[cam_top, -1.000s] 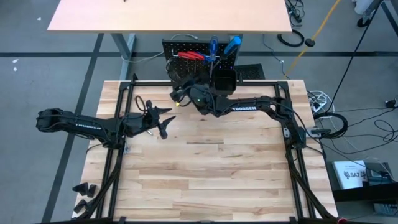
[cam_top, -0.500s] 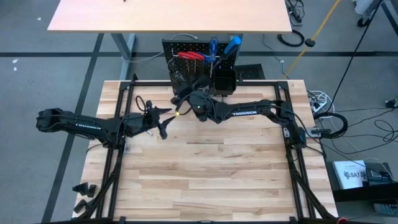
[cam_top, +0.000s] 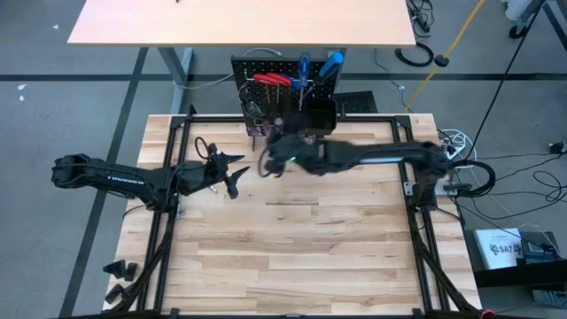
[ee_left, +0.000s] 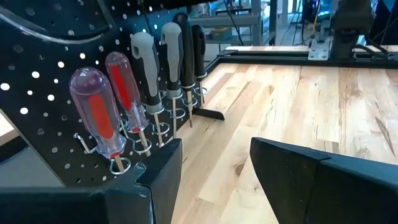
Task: Hang tools onto peg board
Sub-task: Put the socket wrench into the black bin on the peg board
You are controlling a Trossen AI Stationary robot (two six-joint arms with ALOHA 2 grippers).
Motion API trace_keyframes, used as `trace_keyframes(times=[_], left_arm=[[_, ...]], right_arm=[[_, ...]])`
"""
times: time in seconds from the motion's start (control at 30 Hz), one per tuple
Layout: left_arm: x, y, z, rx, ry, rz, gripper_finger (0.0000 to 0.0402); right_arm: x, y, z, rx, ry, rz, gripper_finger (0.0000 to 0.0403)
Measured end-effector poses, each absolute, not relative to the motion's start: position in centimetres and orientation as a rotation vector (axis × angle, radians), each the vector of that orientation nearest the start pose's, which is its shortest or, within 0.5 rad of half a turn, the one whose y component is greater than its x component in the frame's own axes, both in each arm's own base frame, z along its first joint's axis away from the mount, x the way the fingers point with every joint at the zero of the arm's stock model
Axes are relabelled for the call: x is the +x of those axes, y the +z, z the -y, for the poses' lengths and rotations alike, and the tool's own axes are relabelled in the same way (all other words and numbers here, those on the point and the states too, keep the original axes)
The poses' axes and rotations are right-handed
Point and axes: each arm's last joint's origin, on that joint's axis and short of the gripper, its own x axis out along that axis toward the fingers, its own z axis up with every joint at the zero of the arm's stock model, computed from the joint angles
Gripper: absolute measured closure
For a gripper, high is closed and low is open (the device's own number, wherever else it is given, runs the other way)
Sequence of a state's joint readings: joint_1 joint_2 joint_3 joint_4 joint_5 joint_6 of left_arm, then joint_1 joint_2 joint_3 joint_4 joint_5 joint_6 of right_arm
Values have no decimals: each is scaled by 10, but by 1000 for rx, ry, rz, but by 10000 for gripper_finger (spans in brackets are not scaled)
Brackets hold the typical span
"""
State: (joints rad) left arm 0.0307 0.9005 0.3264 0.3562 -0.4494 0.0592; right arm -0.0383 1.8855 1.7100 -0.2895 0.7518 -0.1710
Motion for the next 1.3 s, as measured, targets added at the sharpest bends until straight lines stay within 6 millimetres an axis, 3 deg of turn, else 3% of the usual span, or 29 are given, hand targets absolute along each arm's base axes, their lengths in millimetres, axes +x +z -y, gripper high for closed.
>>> trace_keyframes(times=[0.07,0.17,0.27,0.4,0.57,0.67,0.73,1.03,1.17,1.3], left_arm=[[185,207,-18,104,472,-232,203],[185,207,-18,103,471,-233,203],[186,207,-17,98,431,-235,203],[187,207,-15,66,353,-225,203],[189,211,-12,47,233,-181,203],[190,215,-9,36,135,-136,203],[191,220,-7,31,73,-86,203],[195,255,-5,17,5,237,203],[197,271,-5,58,10,286,203],[198,270,-5,68,12,273,203]], right_arm=[[407,348,35,-264,-714,-552,206],[368,356,31,-221,-722,-618,237],[327,349,21,-152,-723,-615,271],[273,330,2,-65,-681,-484,301],[231,309,-22,-6,-280,-270,316],[218,295,-32,-11,-6,-205,316],[213,290,-34,-25,73,-187,316],[215,305,-33,-138,84,-16,316],[217,313,-34,-271,72,83,316],[217,317,-34,-338,62,126,316]])
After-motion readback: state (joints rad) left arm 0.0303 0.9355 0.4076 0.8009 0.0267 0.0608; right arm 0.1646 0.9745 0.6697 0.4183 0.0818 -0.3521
